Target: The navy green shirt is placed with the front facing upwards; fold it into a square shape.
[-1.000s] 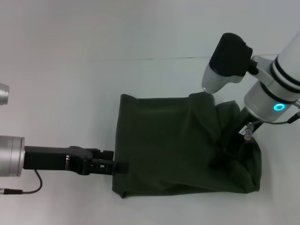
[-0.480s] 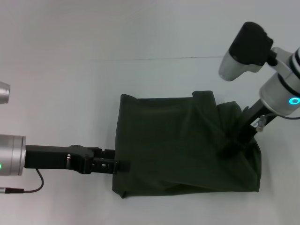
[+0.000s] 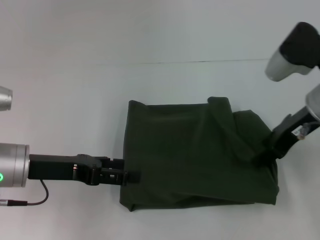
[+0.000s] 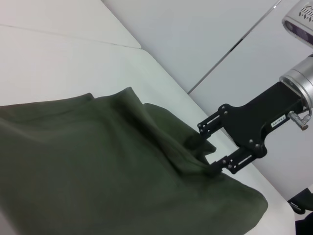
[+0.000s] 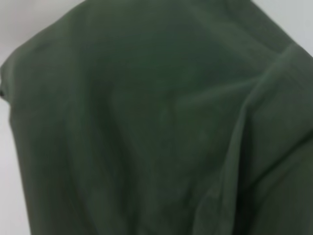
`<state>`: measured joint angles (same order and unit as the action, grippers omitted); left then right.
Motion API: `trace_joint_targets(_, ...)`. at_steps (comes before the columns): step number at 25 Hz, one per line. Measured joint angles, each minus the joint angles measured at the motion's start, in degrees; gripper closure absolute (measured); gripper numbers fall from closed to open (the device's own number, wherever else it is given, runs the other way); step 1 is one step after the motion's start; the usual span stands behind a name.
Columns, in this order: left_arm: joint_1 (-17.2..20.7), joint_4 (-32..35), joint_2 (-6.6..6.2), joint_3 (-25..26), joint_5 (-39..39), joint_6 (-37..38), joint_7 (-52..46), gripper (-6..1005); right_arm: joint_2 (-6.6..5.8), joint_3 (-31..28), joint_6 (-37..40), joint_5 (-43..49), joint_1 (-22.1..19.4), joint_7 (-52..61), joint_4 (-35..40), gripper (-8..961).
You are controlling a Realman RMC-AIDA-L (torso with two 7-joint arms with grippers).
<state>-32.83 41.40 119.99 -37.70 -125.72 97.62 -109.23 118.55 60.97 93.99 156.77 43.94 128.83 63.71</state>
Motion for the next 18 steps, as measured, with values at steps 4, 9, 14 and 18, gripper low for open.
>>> trace_joint_targets(4,0.2,0.0,0.09,0.0,0.2,0.0,0.1,48,-0.58,-2.6,-0.6,-0.1,-1.9,-0.3,0.4,266)
trace_joint_targets(9,0.2,-0.4,0.18,0.0,0.5,0.0,0.4,47,-0.96,-4.8,-1.9,-0.1,-3.9,-0.5,0.5,265)
trace_joint_targets(14,0.2,-0.9,0.17,0.0,0.9,0.0,0.7,47,-1.16,-10.4,-0.7,-3.7,-4.6,-2.1,1.0,265)
trace_joint_targets(18,0.2,-1.0,0.15,0.0,1.1,0.0,0.7,47,-1.34,-15.1,1.6,-7.9,-4.7,-2.7,3.1,265)
